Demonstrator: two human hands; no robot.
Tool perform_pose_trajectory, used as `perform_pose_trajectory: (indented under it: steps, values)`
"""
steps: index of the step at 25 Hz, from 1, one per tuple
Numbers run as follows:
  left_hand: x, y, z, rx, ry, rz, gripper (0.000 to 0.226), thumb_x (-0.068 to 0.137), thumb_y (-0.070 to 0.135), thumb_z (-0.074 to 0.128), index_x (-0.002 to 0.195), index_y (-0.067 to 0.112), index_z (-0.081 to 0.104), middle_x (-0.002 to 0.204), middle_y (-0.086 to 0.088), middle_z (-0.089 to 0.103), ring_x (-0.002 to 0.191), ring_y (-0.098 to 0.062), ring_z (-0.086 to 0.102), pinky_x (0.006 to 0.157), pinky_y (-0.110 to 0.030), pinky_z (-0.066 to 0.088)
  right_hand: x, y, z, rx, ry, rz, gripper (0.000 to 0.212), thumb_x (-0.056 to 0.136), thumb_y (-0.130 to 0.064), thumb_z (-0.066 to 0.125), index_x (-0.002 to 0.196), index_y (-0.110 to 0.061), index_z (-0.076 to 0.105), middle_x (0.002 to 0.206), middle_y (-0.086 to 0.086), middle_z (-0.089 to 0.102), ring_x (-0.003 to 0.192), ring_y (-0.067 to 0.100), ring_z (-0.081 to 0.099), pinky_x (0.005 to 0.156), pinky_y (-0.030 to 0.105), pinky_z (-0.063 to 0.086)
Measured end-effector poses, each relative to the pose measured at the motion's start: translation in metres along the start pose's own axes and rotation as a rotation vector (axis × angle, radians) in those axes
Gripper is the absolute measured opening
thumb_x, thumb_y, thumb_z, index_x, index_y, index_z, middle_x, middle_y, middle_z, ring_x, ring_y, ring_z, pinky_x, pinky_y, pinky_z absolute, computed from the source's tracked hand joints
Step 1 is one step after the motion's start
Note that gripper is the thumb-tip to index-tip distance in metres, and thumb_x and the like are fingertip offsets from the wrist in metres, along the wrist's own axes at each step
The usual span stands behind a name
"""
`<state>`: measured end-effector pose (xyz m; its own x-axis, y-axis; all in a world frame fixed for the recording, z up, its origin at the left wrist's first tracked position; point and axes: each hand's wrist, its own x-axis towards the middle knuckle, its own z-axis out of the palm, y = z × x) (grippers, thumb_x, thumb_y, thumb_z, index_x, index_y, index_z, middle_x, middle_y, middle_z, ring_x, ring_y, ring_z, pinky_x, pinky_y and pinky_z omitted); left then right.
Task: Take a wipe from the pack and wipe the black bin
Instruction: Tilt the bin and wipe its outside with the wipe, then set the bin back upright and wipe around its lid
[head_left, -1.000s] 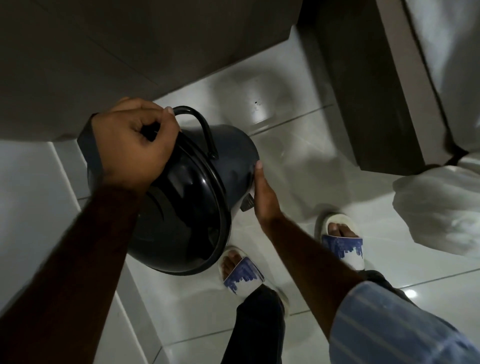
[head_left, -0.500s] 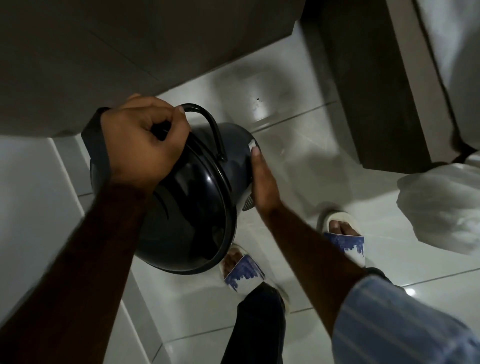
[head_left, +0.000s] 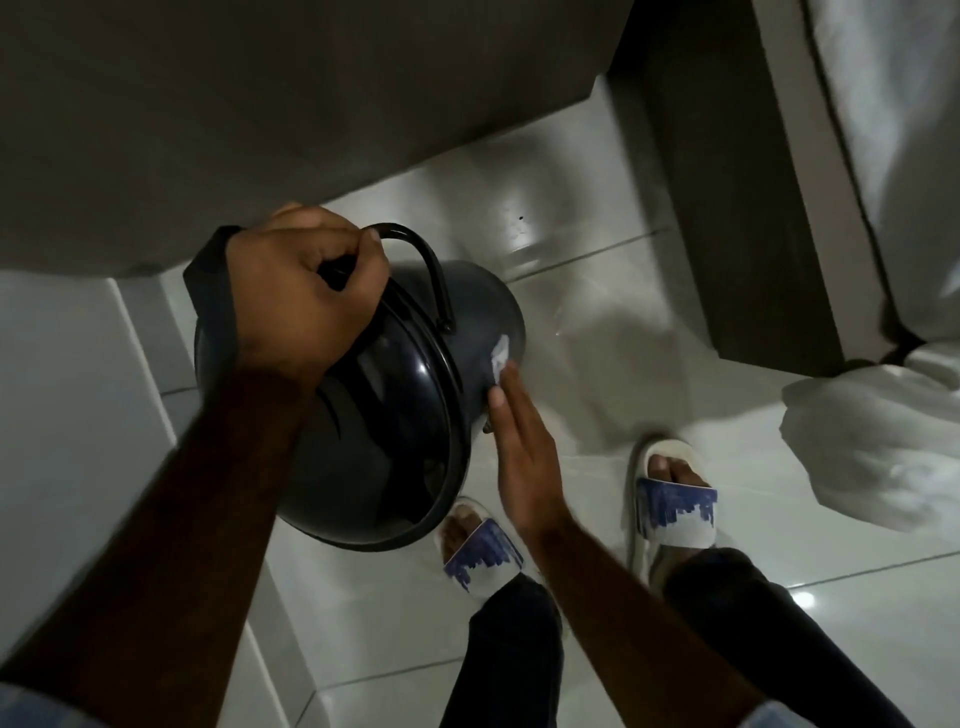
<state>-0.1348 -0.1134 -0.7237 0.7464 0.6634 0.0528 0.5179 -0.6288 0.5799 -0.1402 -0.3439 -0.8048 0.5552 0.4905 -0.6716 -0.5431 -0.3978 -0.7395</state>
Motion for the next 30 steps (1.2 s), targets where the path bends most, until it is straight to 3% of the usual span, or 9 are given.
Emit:
perform_pose_trajectory:
  steps: [3,7,9,11,13,17,21,26,30]
  values:
    - [-0.001,0.011,-0.001,0.074,-0.044,0.01,0.034,0.098,0.029,0.06,0.081,0.01,0.082,0.085,-0.002,0.076,0.078,-0.016,0.068,0.075,-0.032,0.056,0.031,0.017,-0.007,0.144,0.109,0.307,0.048,0.104,-0.049,0.056,0.146,-0.026,0.06,0.144,-0.005,0.065,0.134,0.018,0.061,0.118,0.042,0.047]
    - [0.003,0.031,0.006,0.122,-0.11,0.057,0.032,0.098,0.027,0.06,0.08,0.008,0.079,0.081,-0.005,0.073,0.074,-0.012,0.062,0.068,-0.009,0.041,0.076,0.015,-0.025,0.161,0.272,0.427,0.032,0.097,-0.037,0.07,0.115,-0.011,0.075,0.115,0.012,0.078,0.104,0.03,0.076,0.095,0.048,0.063]
    - [0.007,0.038,0.019,0.086,-0.159,0.102,0.03,0.096,0.025,0.061,0.079,0.007,0.078,0.077,-0.006,0.072,0.071,-0.017,0.062,0.068,-0.015,0.047,0.086,0.012,-0.037,0.086,0.297,0.478,0.023,0.094,-0.023,0.075,0.113,-0.01,0.077,0.114,0.015,0.078,0.103,0.034,0.076,0.091,0.049,0.064]
    - [0.009,0.043,0.039,0.076,-0.194,0.163,0.032,0.093,0.025,0.06,0.073,0.006,0.077,0.071,-0.007,0.07,0.069,-0.017,0.059,0.066,-0.032,0.053,0.089,0.01,-0.057,0.026,0.364,0.461,0.011,0.088,-0.02,0.076,0.098,-0.021,0.08,0.112,0.015,0.077,0.105,0.036,0.073,0.094,0.052,0.062]
    - [0.01,0.052,0.058,0.093,-0.234,0.219,0.034,0.09,0.025,0.06,0.067,0.006,0.075,0.065,-0.006,0.067,0.069,-0.012,0.052,0.063,-0.028,0.046,0.083,-0.003,-0.08,0.176,0.396,0.486,0.011,0.093,-0.018,0.07,0.089,-0.027,0.075,0.113,0.014,0.075,0.107,0.033,0.068,0.095,0.046,0.059]
    - [0.014,0.068,0.08,0.13,-0.267,0.267,0.032,0.086,0.026,0.061,0.063,0.008,0.075,0.06,-0.004,0.065,0.066,-0.014,0.051,0.068,-0.023,0.035,0.067,-0.026,-0.123,0.473,0.326,0.539,0.008,0.102,-0.02,0.058,0.104,-0.017,0.066,0.128,0.019,0.069,0.117,0.036,0.065,0.101,0.048,0.054]
    - [0.022,0.077,0.092,0.169,-0.336,0.23,0.038,0.086,0.031,0.054,0.067,0.008,0.077,0.065,-0.006,0.067,0.07,-0.021,0.059,0.071,-0.03,0.048,0.061,-0.045,-0.142,0.586,0.222,0.464,0.039,0.099,-0.041,0.066,0.129,-0.016,0.066,0.124,0.013,0.074,0.111,0.032,0.072,0.088,0.044,0.06]
    - [0.028,0.088,0.098,0.242,-0.391,0.214,0.042,0.089,0.034,0.05,0.074,0.007,0.078,0.073,-0.009,0.069,0.081,-0.027,0.063,0.08,-0.037,0.05,0.053,-0.059,-0.141,0.42,0.17,0.394,0.037,0.098,-0.013,0.07,0.134,-0.01,0.065,0.134,0.016,0.071,0.116,0.03,0.071,0.08,0.034,0.062]
    - [0.026,0.092,0.092,0.233,-0.393,0.171,0.033,0.093,0.035,0.06,0.092,0.008,0.079,0.09,-0.009,0.074,0.101,-0.028,0.064,0.089,-0.035,0.05,0.029,-0.08,-0.144,0.441,0.134,0.344,0.032,0.1,-0.011,0.066,0.132,-0.006,0.067,0.129,0.017,0.074,0.117,0.03,0.072,0.085,0.035,0.064]
